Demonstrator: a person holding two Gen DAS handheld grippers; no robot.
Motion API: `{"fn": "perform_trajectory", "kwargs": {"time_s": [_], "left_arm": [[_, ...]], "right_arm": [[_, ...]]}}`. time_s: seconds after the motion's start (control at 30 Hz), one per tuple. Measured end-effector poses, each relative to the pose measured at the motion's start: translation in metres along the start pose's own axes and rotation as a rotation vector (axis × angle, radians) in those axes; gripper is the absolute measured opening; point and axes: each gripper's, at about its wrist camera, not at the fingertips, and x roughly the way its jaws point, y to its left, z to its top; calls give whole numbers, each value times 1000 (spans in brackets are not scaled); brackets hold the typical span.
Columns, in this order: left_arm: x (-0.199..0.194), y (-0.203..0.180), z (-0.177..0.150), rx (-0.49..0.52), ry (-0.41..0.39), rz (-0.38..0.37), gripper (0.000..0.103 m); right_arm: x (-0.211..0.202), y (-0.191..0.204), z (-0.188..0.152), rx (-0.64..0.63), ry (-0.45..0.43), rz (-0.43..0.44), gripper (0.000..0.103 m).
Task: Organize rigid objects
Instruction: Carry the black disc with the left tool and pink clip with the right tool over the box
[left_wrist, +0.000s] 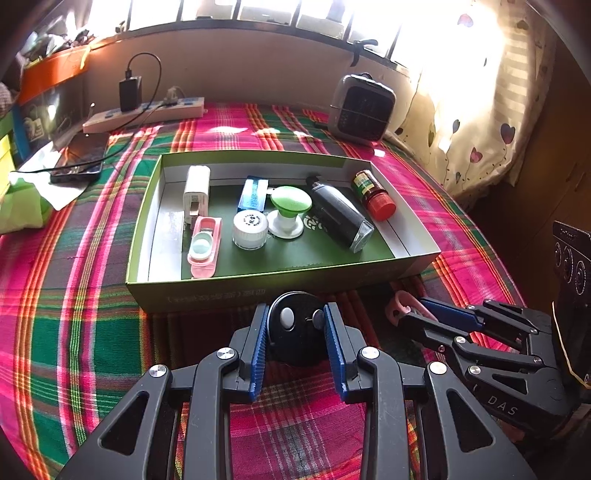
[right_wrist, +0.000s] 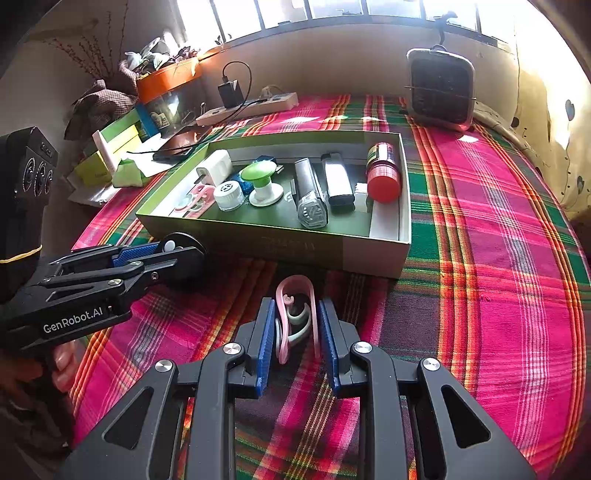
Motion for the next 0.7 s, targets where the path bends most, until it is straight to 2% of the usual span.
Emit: {"fn": "perform_trajectory", "kwargs": {"time_s": [0.7], "left_arm": [[-24,7,16,-9,-58,2,28]], "right_arm": [[-25,4,13,4,-77,-17,25]]}}
